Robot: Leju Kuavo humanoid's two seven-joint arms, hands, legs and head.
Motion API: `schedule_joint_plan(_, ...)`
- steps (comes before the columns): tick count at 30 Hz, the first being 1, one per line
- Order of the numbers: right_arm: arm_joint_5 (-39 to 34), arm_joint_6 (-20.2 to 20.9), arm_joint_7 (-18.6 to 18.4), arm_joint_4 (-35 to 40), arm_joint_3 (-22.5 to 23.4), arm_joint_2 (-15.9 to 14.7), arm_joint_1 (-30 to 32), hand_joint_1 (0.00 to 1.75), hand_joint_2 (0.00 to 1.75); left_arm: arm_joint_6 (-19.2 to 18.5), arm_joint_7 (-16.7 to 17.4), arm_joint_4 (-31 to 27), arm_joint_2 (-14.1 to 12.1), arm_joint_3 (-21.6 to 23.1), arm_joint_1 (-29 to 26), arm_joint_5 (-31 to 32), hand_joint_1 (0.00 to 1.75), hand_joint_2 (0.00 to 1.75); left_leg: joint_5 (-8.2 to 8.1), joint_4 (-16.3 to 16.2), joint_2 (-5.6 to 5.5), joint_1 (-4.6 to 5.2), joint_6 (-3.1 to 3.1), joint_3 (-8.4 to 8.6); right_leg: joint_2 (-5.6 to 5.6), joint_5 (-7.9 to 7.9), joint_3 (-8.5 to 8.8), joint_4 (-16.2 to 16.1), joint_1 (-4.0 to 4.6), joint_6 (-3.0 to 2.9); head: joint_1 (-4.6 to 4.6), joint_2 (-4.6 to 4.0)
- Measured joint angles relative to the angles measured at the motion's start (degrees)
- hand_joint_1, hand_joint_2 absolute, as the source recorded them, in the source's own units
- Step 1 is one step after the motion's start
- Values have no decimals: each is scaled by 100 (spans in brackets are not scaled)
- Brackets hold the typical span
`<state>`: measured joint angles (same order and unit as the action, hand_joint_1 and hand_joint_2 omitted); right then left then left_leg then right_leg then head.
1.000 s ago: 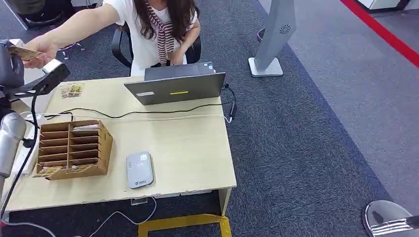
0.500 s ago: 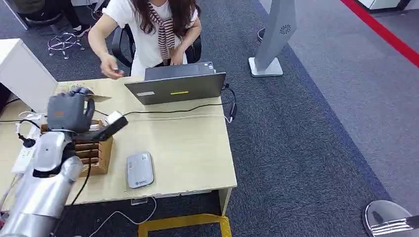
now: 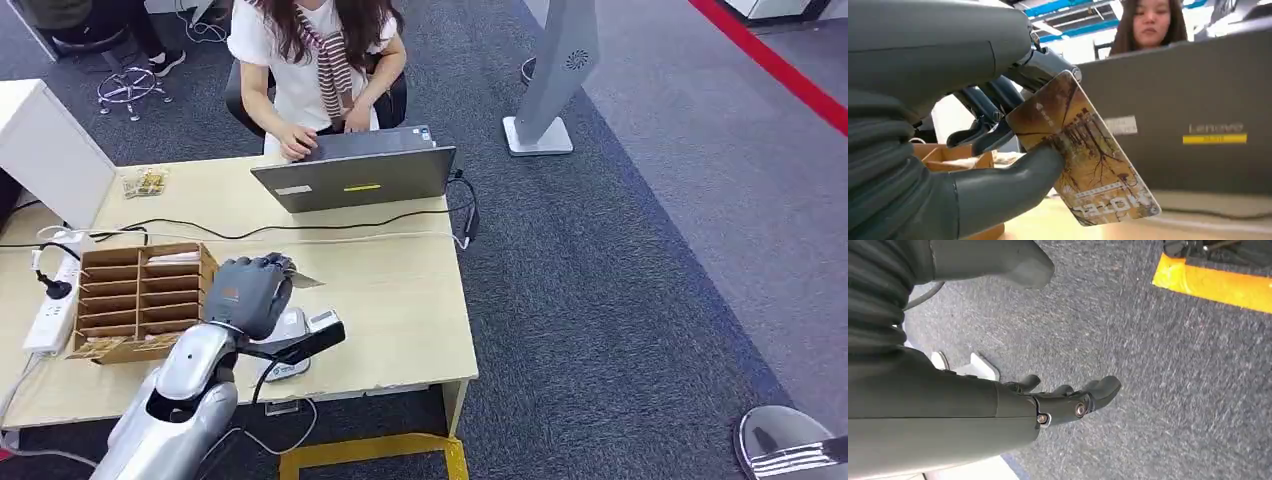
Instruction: Pass the card to the sensor for recognition and then transmit it.
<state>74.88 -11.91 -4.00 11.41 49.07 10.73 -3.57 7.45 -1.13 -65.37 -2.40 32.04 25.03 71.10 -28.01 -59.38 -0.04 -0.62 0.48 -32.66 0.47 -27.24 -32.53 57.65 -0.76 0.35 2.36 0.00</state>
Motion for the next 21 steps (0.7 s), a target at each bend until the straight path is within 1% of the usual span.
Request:
schedule_joint_plan(1,-7,50,0,0,9,-2,1,0,175,-256,122,0,-13,111,10,-9,175,175,0,0,0,0,0,0,0,0,0,0,0,0,0,0)
schedule_joint_plan(4,-7,50,0,0,13,-2,1,0,175,-494,229,2,-42,238,23,-15,175,175,1,0,0,0,0,-1,0,0,0,1,0,0,2,0)
schedule_joint_plan(8,-7,48,0,0,13,-2,3,0,175,-581,271,2,-92,358,38,-15,175,175,0,0,0,1,0,-1,0,0,0,1,0,0,2,0)
schedule_joint_plan(12,-2,44,18,0,15,-2,2,0,175,-747,358,42,-142,472,85,-50,175,175,0,0,0,1,0,-2,0,0,0,1,0,0,2,0)
schedule_joint_plan(18,30,41,0,0,15,-2,1,0,175,-961,509,314,-201,644,190,-101,175,175,0,0,1,0,0,-1,0,0,0,1,0,0,0,0)
schedule_joint_plan(21,33,41,-4,0,15,-2,1,0,175,-1012,520,461,-219,686,226,-109,175,175,1,0,1,0,0,-1,0,0,0,1,0,0,0,0)
